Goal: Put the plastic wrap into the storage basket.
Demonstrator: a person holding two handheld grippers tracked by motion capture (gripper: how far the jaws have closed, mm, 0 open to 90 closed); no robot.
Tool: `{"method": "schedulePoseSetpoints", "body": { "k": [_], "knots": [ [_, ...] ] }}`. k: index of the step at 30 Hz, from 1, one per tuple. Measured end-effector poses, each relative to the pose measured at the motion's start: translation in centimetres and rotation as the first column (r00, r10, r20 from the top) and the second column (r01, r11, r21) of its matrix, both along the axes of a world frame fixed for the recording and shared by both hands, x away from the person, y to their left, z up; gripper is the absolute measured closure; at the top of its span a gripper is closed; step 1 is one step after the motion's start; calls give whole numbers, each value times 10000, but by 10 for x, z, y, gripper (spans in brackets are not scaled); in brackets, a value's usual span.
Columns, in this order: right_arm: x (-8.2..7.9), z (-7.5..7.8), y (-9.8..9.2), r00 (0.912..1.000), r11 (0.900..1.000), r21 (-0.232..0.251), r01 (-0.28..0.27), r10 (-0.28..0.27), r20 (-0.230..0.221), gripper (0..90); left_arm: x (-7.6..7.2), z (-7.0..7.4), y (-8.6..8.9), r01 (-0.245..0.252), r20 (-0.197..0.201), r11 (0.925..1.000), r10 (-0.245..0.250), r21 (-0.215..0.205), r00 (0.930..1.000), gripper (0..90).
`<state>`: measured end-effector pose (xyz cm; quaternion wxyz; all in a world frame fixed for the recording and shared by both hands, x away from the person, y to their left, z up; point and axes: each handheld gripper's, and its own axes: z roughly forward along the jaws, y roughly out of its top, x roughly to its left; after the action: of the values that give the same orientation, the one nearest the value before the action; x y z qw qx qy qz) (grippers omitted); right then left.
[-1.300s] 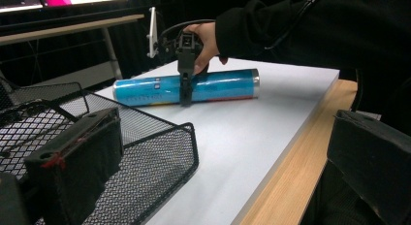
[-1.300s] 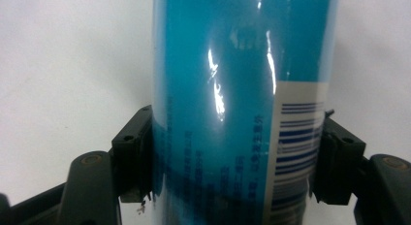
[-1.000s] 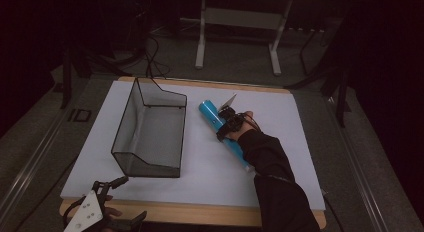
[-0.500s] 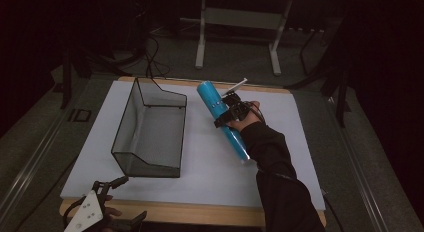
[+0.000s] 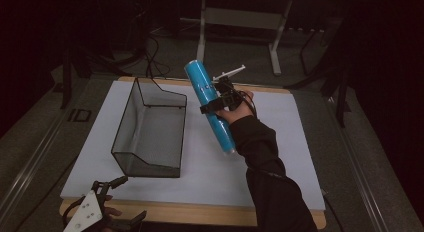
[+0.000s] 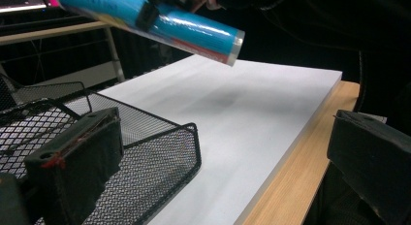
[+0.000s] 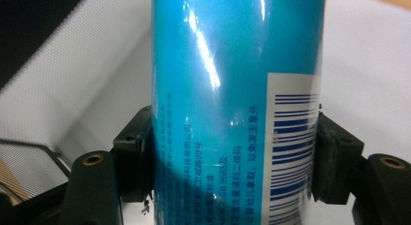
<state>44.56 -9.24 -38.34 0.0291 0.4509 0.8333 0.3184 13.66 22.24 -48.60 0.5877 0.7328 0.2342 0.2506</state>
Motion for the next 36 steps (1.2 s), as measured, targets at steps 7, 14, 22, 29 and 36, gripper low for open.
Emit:
{"method": "schedulePoseSetpoints", "body": {
  "k": [7,14,22,29,36],
  "knots": [
    [-7,18,18,9979,9961,884,-8,-49,643,316,0,0,0,-9,-27,10000,9,-50,10000,2],
    [-12,23,42,9941,9817,1906,43,-248,1054,316,0,0,1,-11,-27,10000,11,-67,10000,2],
    [-16,22,68,9901,9592,2825,-99,-302,1371,316,0,1,1,42,-2,9999,-42,-138,10000,2],
    [-23,12,92,9612,9371,3491,-18,-947,2590,316,0,0,2,41,-48,10000,-41,-46,10000,2],
    [-27,-1,108,9607,9122,4039,688,-1697,2196,316,-1,0,2,65,2,9999,-65,-104,10000,2]
  ]
}}
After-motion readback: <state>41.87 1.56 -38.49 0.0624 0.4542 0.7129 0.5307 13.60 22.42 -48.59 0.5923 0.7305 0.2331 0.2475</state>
